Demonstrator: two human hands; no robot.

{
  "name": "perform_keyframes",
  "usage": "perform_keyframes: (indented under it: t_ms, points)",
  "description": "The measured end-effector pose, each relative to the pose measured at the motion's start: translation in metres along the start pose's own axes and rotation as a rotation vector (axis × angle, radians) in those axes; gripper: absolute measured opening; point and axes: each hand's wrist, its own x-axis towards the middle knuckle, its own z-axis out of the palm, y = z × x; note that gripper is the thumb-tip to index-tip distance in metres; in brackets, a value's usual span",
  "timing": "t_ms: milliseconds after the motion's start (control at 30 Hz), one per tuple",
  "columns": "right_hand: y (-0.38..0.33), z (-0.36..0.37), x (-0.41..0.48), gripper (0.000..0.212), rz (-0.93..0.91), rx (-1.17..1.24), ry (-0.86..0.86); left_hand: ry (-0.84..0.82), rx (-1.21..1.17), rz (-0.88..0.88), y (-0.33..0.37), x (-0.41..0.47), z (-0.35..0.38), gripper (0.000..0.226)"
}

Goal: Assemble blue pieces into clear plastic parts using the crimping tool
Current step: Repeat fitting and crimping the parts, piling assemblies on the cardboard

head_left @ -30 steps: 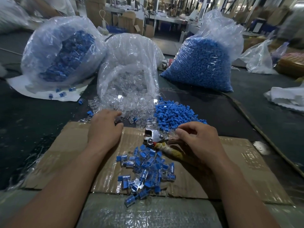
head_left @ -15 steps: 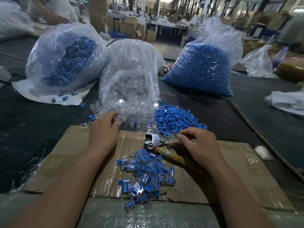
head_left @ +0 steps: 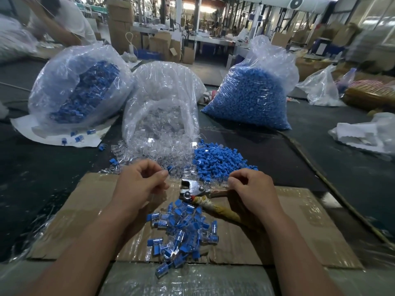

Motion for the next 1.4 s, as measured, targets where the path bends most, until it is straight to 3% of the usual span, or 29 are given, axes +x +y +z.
perform_keyframes:
  t_ms: [167,300,533,967,1133,1400]
  points:
    - [-0.007,0.001,0.016,0.018,0.009,-0.096,-0.054,0.012,-0.182,-0.076,0.004,-0.005,0.000,0.013]
    - [-0.012,0.007,0.028,0.028,0.037,-0.158,-0.154,-0.002,-0.191,-0.107,0.006,-0.006,0.003,0.014]
    - [-0.008,0.005,0.037,0.024,0.086,-0.163,-0.227,-0.054,-0.153,-0.094,0.002,-0.004,0.008,0.013]
    - [0.003,0.017,0.029,0.021,0.036,-0.074,-0.008,-0.041,-0.146,-0.044,0.011,-0.007,0.010,0.013]
    - [-0.005,0.019,0.040,0.030,0.120,-0.165,-0.099,-0.045,-0.142,-0.064,0.009,-0.006,0.011,0.012]
    - [-0.009,0.018,0.032,0.019,0.090,-0.167,0.013,-0.091,-0.103,-0.028,0.009,-0.008,0.012,0.014]
